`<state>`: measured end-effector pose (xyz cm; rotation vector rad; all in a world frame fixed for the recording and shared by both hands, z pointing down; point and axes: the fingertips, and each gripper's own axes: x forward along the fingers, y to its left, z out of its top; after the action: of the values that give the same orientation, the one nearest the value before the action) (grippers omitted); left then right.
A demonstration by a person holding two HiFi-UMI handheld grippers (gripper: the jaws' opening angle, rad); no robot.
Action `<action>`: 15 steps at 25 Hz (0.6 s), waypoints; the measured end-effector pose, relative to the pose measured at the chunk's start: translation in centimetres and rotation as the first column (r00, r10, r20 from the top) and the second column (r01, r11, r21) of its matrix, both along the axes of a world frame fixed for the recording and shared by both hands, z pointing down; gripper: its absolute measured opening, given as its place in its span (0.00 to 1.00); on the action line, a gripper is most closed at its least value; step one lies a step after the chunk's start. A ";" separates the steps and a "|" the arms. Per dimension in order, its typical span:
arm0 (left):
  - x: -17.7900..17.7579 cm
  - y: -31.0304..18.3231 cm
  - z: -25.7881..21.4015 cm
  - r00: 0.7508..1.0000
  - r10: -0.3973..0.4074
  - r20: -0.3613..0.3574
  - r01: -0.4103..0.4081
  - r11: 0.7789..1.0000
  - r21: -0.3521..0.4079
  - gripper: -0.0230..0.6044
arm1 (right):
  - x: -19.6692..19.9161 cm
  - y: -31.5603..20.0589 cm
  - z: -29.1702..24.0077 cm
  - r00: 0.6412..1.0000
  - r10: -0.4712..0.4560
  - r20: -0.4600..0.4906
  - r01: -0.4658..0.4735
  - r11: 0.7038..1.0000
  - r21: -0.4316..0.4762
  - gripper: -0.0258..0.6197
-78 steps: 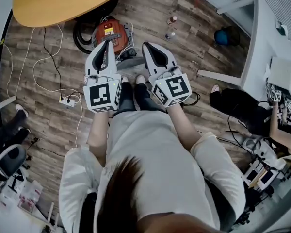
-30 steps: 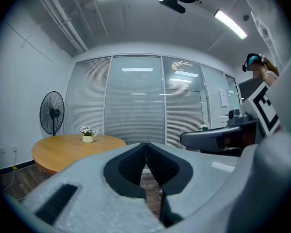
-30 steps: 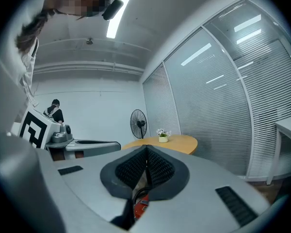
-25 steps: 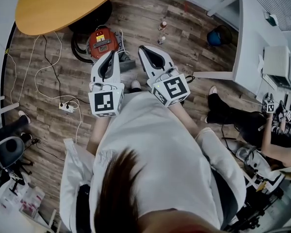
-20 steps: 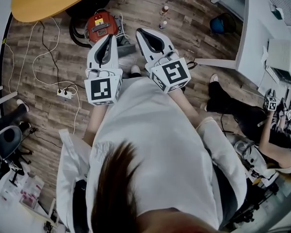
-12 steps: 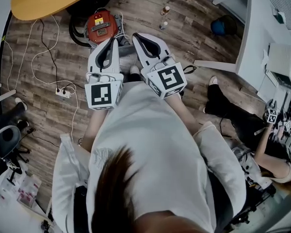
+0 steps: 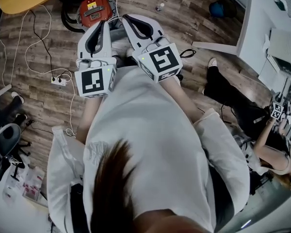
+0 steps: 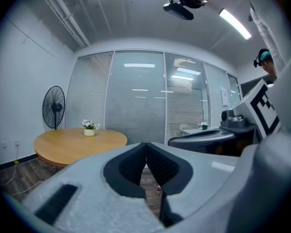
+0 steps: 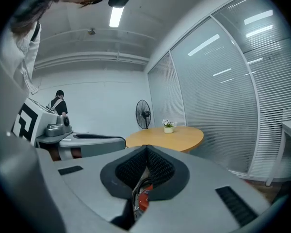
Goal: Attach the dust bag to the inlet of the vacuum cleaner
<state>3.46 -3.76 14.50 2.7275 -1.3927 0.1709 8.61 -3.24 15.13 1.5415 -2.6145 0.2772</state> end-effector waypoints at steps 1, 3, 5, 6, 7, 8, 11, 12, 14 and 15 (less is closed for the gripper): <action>-0.1 0.0 0.1 1.000 -0.002 -0.002 0.002 1.000 -0.002 0.06 | 0.0 0.0 0.0 1.000 -0.001 -0.006 0.001 1.000 0.000 0.04; -0.3 0.3 0.2 1.000 -0.004 -0.005 0.004 1.000 -0.008 0.06 | -0.1 0.2 0.3 1.000 0.001 -0.019 -0.001 1.000 -0.004 0.04; -0.7 0.6 0.4 1.000 -0.007 -0.003 0.007 1.000 -0.008 0.07 | -0.5 0.4 0.7 0.999 -0.003 -0.037 0.003 1.000 -0.006 0.04; -0.8 0.7 0.4 1.000 -0.010 -0.004 0.010 1.000 -0.007 0.06 | -0.6 0.4 0.8 0.999 -0.006 -0.047 0.006 1.000 -0.006 0.04; -0.9 0.9 0.4 1.000 -0.012 -0.007 0.012 1.000 -0.006 0.06 | -0.8 0.5 0.9 0.998 -0.008 -0.056 0.008 1.000 -0.008 0.04; -0.9 1.1 0.5 1.000 -0.013 -0.009 0.013 1.000 -0.008 0.06 | -0.9 0.6 1.1 0.998 -0.009 -0.062 0.008 1.000 -0.013 0.04; -1.4 1.3 1.0 1.000 -0.013 -0.009 0.013 1.000 -0.017 0.06 | -1.5 0.5 1.4 0.997 -0.012 -0.077 0.010 1.000 -0.027 0.04; -1.6 1.4 1.2 1.000 -0.016 -0.009 0.016 1.000 -0.021 0.06 | -1.8 0.5 1.5 0.997 -0.016 -0.082 0.014 1.000 -0.027 0.04; -1.9 1.6 1.3 1.000 -0.025 -0.013 0.025 0.999 -0.021 0.06 | -2.1 0.7 1.7 0.996 -0.028 -0.089 0.025 0.999 -0.026 0.04; -2.1 1.8 1.3 0.999 -0.029 -0.015 0.029 0.999 -0.017 0.06 | -2.2 0.8 1.8 0.995 -0.034 -0.094 0.032 0.999 -0.025 0.04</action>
<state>1.39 -1.99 15.80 2.6878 -1.4199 0.1596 6.39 -2.41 16.91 1.4651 -2.5524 0.2257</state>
